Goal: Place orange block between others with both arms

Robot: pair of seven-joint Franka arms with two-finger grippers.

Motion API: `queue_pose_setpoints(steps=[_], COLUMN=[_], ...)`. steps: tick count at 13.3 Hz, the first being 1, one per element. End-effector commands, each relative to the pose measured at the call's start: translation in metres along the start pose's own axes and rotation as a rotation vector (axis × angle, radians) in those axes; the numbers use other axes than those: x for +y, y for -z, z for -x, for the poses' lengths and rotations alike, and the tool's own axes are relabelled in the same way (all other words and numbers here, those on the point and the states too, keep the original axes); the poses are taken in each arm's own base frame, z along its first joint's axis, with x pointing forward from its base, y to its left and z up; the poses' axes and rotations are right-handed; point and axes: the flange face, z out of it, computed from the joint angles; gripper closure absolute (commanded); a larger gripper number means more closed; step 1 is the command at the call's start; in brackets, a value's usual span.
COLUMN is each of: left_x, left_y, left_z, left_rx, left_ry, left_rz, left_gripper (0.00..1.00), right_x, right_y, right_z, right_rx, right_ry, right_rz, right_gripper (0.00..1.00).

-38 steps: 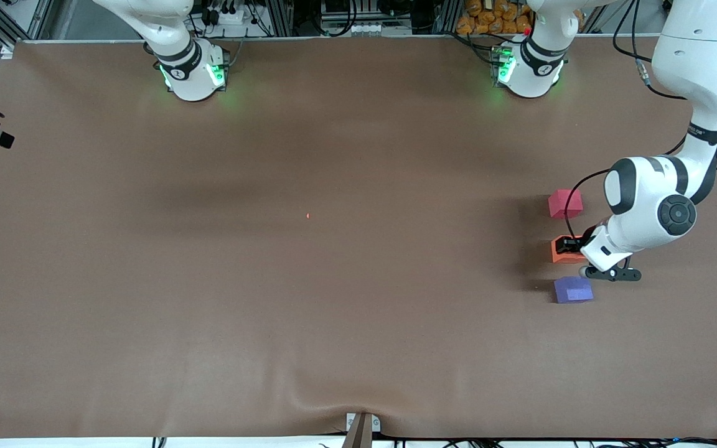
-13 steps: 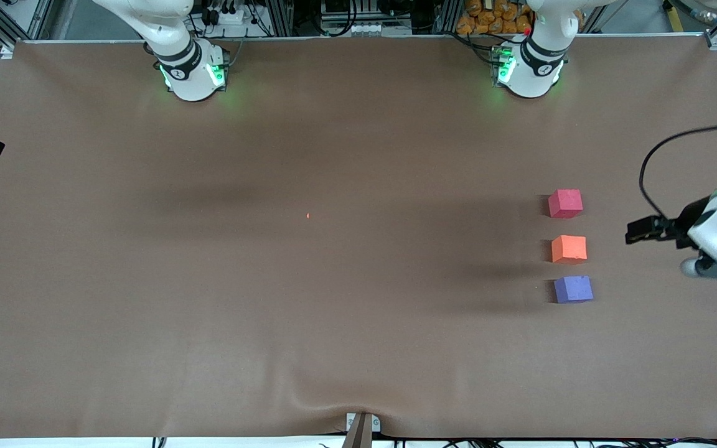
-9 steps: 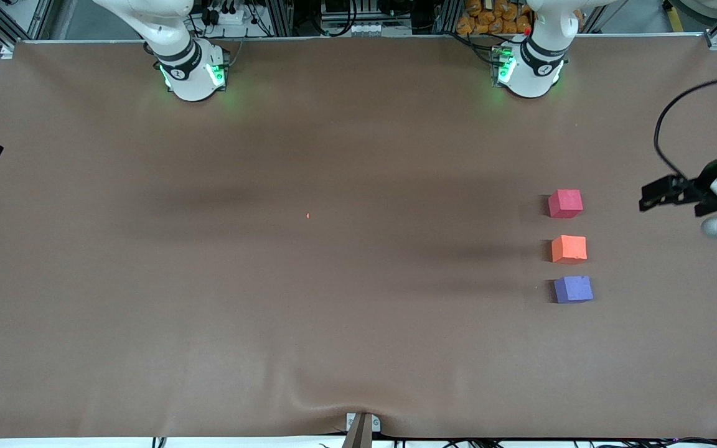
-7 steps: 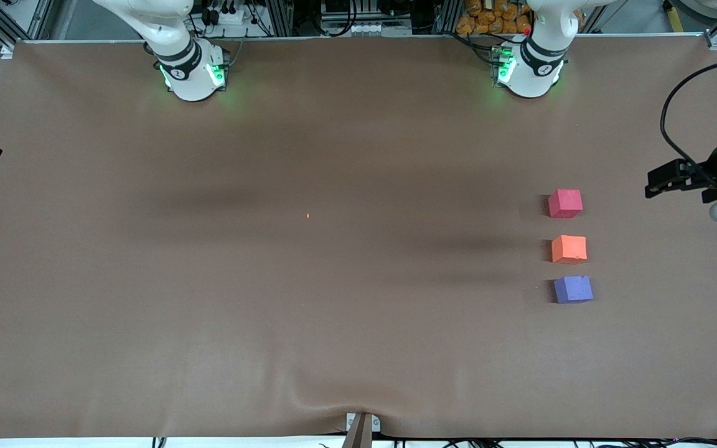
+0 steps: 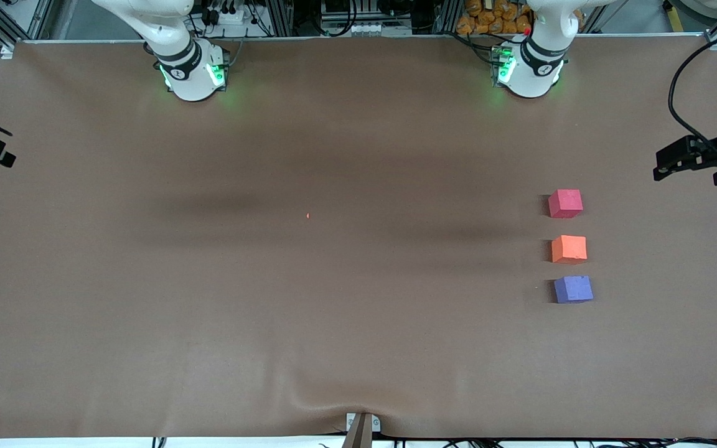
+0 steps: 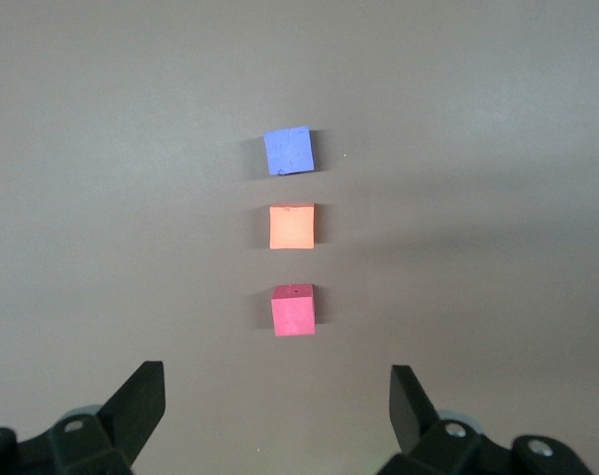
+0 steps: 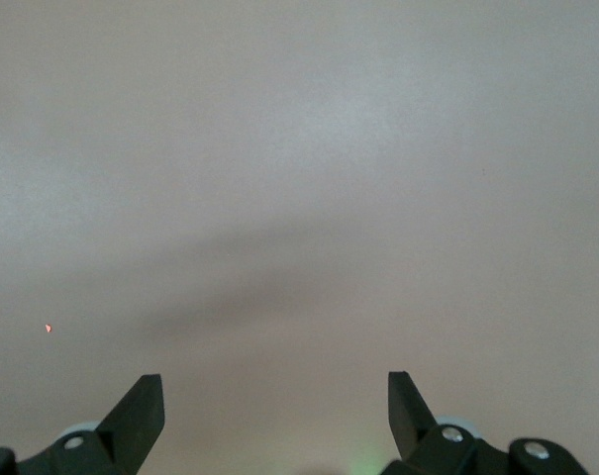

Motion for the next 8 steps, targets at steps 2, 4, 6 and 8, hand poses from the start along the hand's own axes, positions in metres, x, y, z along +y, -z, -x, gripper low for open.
queue_pose_setpoints(steps=[2, 4, 6, 8], left_x=[0.014, 0.027, 0.028, 0.018], left_y=[0.005, 0.004, 0.004, 0.003], left_z=[0.022, 0.033, 0.042, 0.045], left_rx=[-0.002, 0.017, 0.029, 0.027], left_ry=[-0.003, -0.017, -0.014, 0.014], left_rz=[0.005, -0.005, -0.006, 0.006], left_gripper=[0.0, 0.0, 0.0, 0.0], right_x=[-0.004, -0.007, -0.01, -0.009], right_y=[0.002, -0.003, -0.008, -0.008], right_z=[-0.002, -0.005, -0.008, -0.007], right_rx=[0.018, 0.007, -0.001, -0.006], right_ry=[0.015, 0.018, 0.023, 0.019], right_rz=[0.013, 0.013, 0.012, 0.007], right_gripper=[0.0, 0.0, 0.0, 0.0])
